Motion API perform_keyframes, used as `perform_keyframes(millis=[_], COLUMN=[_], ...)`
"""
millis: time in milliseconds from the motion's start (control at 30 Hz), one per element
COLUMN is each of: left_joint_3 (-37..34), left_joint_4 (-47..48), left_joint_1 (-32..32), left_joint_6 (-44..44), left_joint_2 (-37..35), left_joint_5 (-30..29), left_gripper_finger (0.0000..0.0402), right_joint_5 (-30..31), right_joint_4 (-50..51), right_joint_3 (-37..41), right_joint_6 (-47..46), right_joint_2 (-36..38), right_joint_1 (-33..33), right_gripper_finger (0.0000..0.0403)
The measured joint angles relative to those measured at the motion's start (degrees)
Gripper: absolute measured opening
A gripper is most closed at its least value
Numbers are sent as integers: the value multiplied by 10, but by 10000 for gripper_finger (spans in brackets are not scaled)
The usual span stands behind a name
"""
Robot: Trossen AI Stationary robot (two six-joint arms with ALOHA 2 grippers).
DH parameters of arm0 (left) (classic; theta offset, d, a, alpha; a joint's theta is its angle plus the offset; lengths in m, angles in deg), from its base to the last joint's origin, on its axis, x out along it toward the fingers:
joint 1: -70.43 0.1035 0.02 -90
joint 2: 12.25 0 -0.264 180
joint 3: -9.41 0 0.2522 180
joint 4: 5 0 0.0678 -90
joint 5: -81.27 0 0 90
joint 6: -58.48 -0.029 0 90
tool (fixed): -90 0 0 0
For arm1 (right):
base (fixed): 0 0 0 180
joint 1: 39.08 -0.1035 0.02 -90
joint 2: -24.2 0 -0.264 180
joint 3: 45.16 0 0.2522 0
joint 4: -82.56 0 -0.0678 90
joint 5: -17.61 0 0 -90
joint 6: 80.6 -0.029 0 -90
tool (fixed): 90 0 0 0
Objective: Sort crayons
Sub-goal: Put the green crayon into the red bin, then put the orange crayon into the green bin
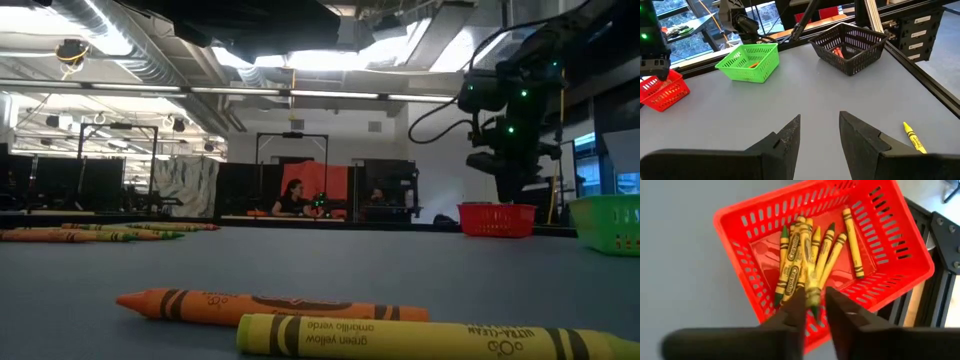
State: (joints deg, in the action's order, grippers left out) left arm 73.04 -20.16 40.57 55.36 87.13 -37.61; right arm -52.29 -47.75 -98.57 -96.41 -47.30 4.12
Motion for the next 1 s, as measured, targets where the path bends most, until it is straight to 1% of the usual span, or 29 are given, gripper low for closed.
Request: perform_keyframes(millis=[67,167,233,300,367,433,633,733,867,967,1000], left_joint_3=[0,0,0,0,0,0,0,0,0,0,0], left_joint_4=[0,0,0,0,0,0,1,11,38,60,66], left_joint_1=[0,0,0,0,0,0,-7,-10,-13,-13,-13], left_joint_6=[0,0,0,0,0,1,11,23,51,74,83], left_joint_2=[0,0,0,0,0,0,0,0,0,0,0], left_joint_5=[0,0,0,0,0,0,0,8,60,128,142], left_gripper_finger=[120,120,120,120,120,120,120,120,120,120,120], right_joint_5=[1,-30,-56,-88,-109,-116,-117,-107,-81,-42,-32], right_joint_4=[4,22,21,-10,-41,-76,-178,-228,-285,-331,-349], right_joint_3=[-7,-34,-43,-45,-45,-45,-45,-45,-45,-45,-45], right_joint_6=[1,12,17,22,23,22,2,-4,-4,-7,-7], right_joint_2=[0,5,17,32,45,51,43,29,-1,-35,-48], right_joint_1=[0,-6,-29,-73,-127,-190,-372,-447,-535,-595,-612], right_gripper_finger=[128,176,197,210,215,215,210,209,209,209,209])
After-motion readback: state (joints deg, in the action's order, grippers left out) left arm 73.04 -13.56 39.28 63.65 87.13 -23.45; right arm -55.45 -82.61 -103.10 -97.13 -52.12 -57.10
